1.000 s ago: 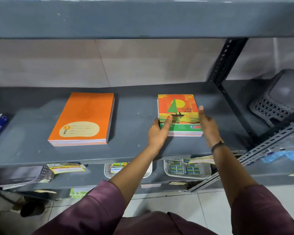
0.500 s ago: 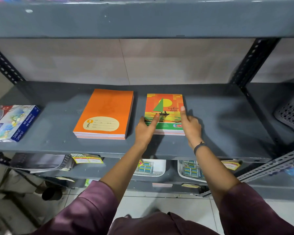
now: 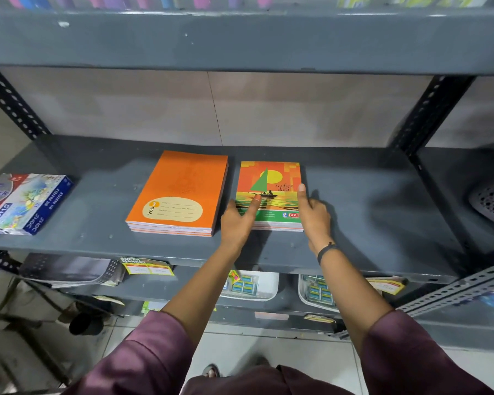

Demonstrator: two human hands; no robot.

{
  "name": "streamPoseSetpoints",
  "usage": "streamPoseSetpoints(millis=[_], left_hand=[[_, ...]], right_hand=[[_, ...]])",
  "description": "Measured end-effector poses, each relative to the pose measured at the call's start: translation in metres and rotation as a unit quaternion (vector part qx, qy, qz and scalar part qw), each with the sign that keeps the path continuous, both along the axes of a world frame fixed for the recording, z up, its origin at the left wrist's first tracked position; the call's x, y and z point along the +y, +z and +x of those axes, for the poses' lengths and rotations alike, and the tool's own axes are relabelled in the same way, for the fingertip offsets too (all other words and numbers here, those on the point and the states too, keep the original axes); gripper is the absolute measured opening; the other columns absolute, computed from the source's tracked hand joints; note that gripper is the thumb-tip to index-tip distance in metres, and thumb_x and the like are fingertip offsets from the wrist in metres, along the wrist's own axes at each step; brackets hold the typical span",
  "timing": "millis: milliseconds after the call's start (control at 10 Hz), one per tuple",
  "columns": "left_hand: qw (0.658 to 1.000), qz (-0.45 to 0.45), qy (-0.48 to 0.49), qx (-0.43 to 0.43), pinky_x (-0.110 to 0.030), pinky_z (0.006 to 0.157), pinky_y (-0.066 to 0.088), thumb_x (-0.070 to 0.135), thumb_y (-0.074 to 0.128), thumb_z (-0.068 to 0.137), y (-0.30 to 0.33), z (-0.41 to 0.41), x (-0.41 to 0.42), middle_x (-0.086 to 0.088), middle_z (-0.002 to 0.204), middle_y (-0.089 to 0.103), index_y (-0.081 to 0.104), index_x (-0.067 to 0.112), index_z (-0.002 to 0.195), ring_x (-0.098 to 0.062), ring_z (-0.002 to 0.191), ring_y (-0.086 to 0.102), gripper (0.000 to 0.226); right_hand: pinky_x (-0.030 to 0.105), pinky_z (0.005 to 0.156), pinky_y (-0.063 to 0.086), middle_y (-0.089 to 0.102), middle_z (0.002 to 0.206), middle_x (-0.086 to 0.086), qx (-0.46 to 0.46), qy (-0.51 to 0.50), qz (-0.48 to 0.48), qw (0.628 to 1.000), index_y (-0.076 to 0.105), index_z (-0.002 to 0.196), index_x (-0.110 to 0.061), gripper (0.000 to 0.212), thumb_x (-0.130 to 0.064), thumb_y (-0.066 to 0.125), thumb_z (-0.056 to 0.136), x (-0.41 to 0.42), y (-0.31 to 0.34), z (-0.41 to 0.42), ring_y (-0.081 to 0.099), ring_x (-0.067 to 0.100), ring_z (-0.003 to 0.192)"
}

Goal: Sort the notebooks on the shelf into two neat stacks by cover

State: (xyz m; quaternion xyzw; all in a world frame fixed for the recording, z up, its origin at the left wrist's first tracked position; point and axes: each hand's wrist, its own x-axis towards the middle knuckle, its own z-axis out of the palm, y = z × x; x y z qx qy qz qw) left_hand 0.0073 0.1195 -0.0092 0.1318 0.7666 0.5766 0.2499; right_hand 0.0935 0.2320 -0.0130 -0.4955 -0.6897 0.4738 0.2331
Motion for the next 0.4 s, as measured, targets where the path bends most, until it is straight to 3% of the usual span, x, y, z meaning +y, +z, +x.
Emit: streamPoseSetpoints(millis=[100,200,300,400], left_hand=[[0.998,-0.054,-0.011,0.037,-0.033,0.094,0.04,0.042,0.048,0.09,0.006,0.002,-0.008,-0.013,0.127,0.058,0.047,0.004,0.122,-0.03,0.118,0.053,0.05],[0.994,-0.079,-0.009,0.072,-0.04,0.099,0.04,0.04,0.044,0.092,0.013,0.002,-0.015,-0.018,0.133,0.053,0.042,0.0,0.127,-0.035,0.122,0.049,0.053],[0.983,-0.069,-0.026,0.165,-0.037,0.094,0.041,0.034,0.042,0.094,0.025,0.004,-0.034,-0.021,0.133,0.054,0.044,-0.002,0.128,-0.038,0.123,0.049,0.05],[0.978,-0.046,-0.041,0.199,-0.033,0.085,0.043,0.031,0.043,0.094,0.03,0.007,-0.049,-0.021,0.125,0.061,0.05,0.0,0.124,-0.037,0.116,0.055,0.043]], right_hand=[[0.038,0.081,0.054,0.071,0.099,0.022,0.011,-0.018,-0.008,1.0,0.067,0.093,0.002,0.061,-0.049,0.034,0.095,0.001,0.002,0.004,0.067,0.038,0.093],[0.029,0.071,0.046,0.07,0.104,0.021,0.005,-0.028,0.03,0.999,0.065,0.098,0.001,0.052,-0.041,0.035,0.097,-0.001,0.008,0.008,0.066,0.038,0.095],[0.033,0.075,0.048,0.07,0.107,0.02,0.022,-0.013,0.151,0.988,0.064,0.106,-0.004,0.038,-0.033,0.041,0.096,-0.019,0.023,0.011,0.064,0.039,0.1],[0.038,0.083,0.049,0.069,0.112,0.02,0.002,0.01,0.209,0.978,0.063,0.114,-0.007,0.035,-0.03,0.045,0.095,-0.038,0.029,0.01,0.061,0.039,0.105]])
